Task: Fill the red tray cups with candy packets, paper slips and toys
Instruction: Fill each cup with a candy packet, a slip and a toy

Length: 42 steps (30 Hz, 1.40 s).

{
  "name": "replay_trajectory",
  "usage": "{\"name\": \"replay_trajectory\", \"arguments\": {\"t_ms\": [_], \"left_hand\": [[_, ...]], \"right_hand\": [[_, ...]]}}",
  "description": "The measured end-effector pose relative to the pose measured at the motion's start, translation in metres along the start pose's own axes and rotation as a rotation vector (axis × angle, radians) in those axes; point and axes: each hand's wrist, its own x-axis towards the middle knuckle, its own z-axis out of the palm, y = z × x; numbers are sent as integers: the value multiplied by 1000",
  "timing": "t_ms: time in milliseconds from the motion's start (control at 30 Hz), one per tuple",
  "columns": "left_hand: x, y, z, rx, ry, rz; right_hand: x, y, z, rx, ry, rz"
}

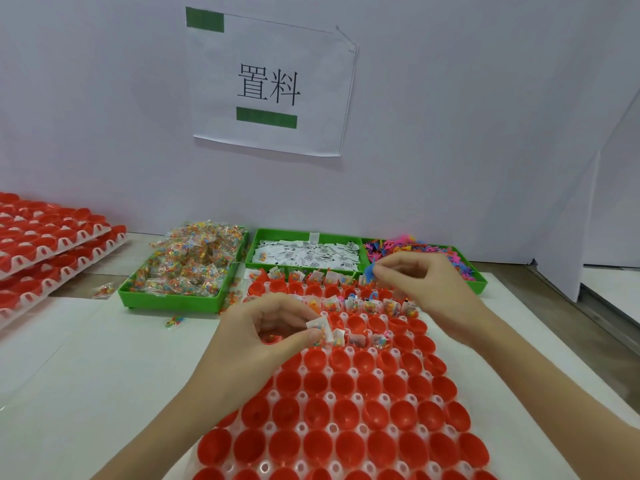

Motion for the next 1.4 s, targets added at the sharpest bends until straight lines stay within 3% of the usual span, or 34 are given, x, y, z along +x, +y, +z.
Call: {"name": "replay_trajectory", "arguments": {"t_ms": [233, 667, 867, 1133, 1400], "left_hand": [[-5, 6, 8, -41, -91, 60], [-7, 12, 23, 59, -55, 65], [20, 21, 47, 194, -107, 121], [69, 16, 84, 449, -254, 181], [89, 3, 100, 585, -411, 146]], "right_hand": [[-71, -18, 44, 37, -90, -113], [-79, -13, 25, 70, -193, -107], [-71, -5, 2, 25, -130, -108], [-59, 19, -29, -21, -30, 37], [-50, 43, -24, -265, 32, 75]]}}
